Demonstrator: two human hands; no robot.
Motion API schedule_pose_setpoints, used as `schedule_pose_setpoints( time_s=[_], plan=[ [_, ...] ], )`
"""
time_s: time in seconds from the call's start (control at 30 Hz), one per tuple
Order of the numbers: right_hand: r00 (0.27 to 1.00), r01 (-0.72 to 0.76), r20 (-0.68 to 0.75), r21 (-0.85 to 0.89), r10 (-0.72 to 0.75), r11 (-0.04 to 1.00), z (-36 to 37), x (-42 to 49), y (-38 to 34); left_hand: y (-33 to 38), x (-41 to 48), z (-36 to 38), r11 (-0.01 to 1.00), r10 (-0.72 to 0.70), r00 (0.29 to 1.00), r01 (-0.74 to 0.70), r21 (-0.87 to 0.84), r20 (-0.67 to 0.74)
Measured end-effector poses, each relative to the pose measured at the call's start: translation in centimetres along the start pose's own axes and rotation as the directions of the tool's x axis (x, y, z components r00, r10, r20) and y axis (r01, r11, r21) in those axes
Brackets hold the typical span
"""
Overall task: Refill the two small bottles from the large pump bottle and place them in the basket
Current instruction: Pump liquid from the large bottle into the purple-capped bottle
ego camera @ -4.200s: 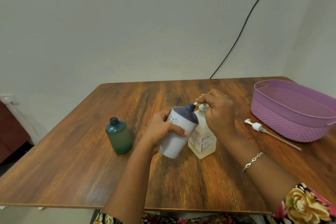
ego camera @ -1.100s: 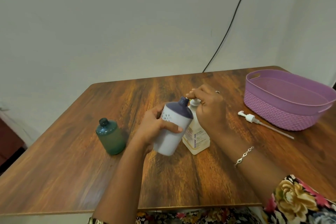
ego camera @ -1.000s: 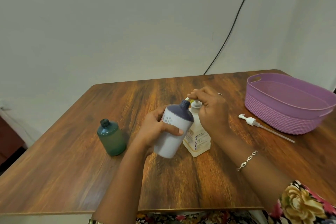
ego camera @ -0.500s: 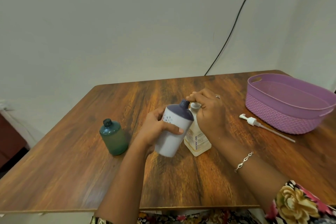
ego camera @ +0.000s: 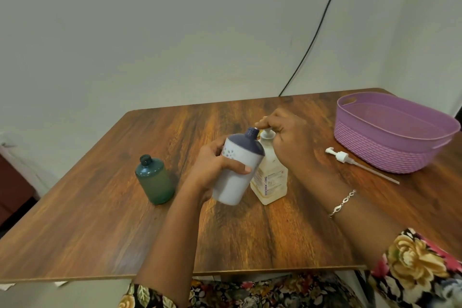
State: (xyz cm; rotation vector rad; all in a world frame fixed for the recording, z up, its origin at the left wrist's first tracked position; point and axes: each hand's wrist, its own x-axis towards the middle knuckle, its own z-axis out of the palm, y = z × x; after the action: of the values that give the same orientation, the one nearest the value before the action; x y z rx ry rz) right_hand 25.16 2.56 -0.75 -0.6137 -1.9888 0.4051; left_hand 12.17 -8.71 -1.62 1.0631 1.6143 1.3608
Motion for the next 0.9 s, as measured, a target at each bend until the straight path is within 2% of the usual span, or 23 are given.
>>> schedule_pose_setpoints(
  time_s=[0.2,0.4,0.73,0.9],
  plan=[
    [0.994,-0.034,0.101,0.046,0.029,0.998,-1.0,1.7,-0.7,0.4,-0.2,-0.1,1.0,0.002,1.0,-0.002,0.026,0.006],
    [0.997,0.011,-0.074,0.035,-0.009,0.999,0.2,0.2,-0.2,0.4,0.1,0.1,1.0,0.017,1.0,-0.017,0.025,0.012],
    [0.997,0.014,-0.076,0.076,-0.008,0.997,-0.1,1.0,-0.4,0.4,0.1,0.1,1.0,0.027,0.999,-0.027,0.007,0.018],
    [0.99,0.034,-0.138,0.056,-0.026,0.998,0.4,0.5,-0.3,0.1,0.1,0.1,0.999,0.019,0.999,-0.019,-0.027,0.027]
  ],
)
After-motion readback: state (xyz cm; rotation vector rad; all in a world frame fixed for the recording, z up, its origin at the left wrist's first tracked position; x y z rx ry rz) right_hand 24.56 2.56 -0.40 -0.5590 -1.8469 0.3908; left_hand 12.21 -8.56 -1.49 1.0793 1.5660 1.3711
